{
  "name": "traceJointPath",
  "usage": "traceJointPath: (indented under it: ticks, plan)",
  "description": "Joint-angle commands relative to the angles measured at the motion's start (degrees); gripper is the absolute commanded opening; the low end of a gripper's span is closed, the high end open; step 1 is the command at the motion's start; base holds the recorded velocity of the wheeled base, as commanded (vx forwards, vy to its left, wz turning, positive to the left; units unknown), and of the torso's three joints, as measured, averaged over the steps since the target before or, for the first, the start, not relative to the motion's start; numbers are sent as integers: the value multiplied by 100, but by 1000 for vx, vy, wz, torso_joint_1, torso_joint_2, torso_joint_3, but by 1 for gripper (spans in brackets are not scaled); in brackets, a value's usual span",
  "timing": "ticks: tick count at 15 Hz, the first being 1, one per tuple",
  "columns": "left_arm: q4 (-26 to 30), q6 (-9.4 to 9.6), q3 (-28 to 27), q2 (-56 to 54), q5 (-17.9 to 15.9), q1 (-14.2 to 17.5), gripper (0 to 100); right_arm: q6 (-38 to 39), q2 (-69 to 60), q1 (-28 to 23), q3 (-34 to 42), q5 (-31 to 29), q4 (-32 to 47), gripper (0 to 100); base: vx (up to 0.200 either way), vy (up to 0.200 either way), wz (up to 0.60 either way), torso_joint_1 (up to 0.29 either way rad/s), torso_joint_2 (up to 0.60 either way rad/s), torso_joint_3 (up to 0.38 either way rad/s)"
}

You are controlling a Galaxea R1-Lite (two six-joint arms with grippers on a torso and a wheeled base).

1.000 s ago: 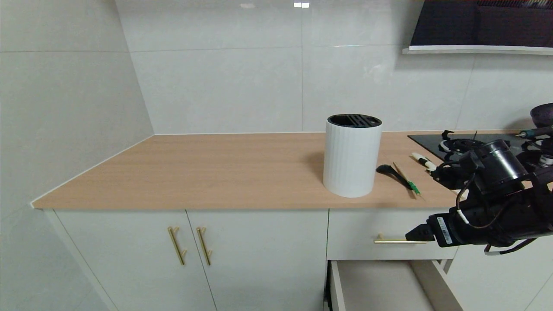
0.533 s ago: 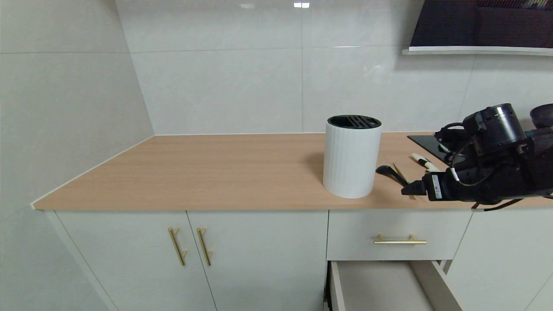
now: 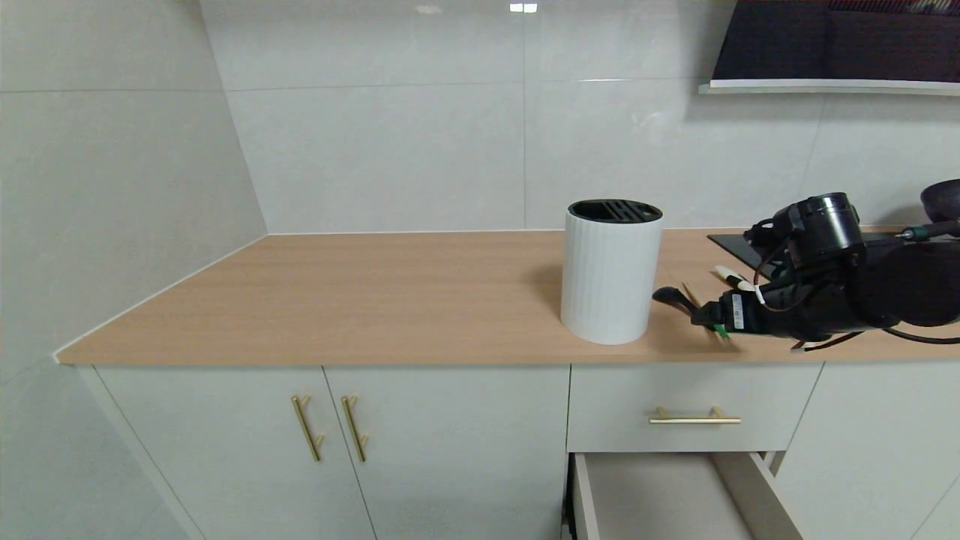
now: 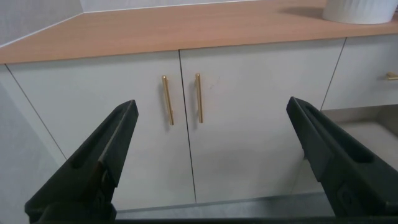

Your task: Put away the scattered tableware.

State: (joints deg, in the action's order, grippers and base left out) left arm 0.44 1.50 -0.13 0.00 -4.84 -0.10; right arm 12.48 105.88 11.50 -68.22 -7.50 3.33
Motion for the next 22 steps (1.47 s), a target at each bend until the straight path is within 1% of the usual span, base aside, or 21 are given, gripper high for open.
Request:
traceJointPath:
  ticks: [1,2,6,14,15,22]
  plan:
    - [0,-1,5,0,1,1,100,0,337,-33,-16,-173,-113,100,0,0,0,0,0,0]
    - [0,-1,-4,0,1,1,100,0,531,-95,-16,-340,-289,100,0,0,0,0,0,0]
    - [0,-1,5,0,1,1,100,88,891,-139,-69,-402,-649,100,0,0,0,0,0,0]
    - [0,-1,5,0,1,1,100,105,1040,-253,-174,-402,-702,100,0,0,0,0,0,0]
    - [0,-1,-4,0,1,1,100,114,1058,-253,-174,-402,-702,0,0,0,0,0,0,0]
    - [0,-1,-4,0,1,1,100,114,1067,-253,-174,-419,-702,0,0,0,0,0,0,0]
